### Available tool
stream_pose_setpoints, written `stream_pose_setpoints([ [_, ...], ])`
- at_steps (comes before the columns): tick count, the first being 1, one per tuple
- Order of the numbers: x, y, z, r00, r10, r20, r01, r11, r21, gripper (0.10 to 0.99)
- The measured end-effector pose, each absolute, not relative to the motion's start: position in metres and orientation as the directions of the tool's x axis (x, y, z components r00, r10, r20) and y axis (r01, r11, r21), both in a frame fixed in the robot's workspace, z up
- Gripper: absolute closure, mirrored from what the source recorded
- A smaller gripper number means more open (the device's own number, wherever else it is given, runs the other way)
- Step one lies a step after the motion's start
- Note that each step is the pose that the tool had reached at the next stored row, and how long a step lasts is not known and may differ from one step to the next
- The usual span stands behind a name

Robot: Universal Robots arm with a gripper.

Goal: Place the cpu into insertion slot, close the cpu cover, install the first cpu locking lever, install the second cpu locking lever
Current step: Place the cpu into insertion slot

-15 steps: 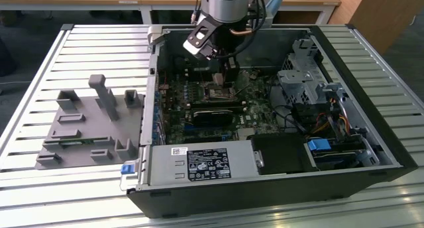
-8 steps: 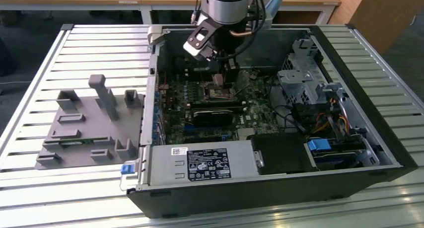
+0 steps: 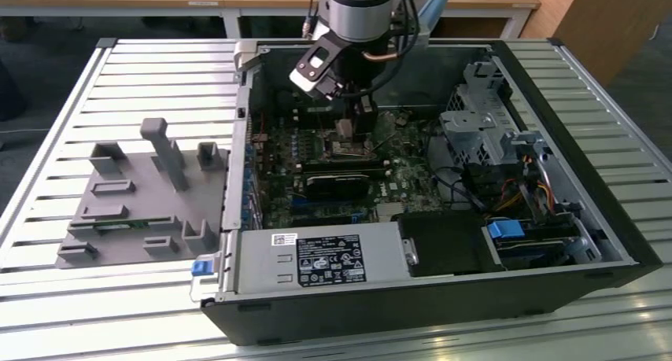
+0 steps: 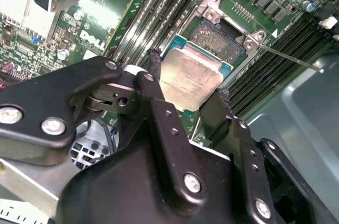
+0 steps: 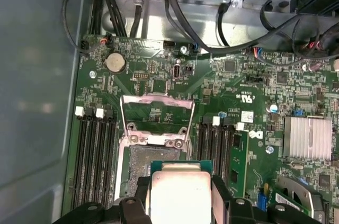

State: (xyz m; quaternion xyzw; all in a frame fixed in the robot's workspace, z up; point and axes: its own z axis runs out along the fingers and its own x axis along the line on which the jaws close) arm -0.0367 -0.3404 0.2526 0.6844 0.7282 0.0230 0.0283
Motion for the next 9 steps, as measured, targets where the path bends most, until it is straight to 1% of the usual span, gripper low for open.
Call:
stream_pose_setpoints([
  [5,-0.038,-0.340,0.248,-0.062,0.998,-0.010,0.995,0.062,0.072,0.545],
  [9,-0.039,-0.333,0.241,-0.061,0.998,-0.010,0.995,0.062,0.072,0.545],
])
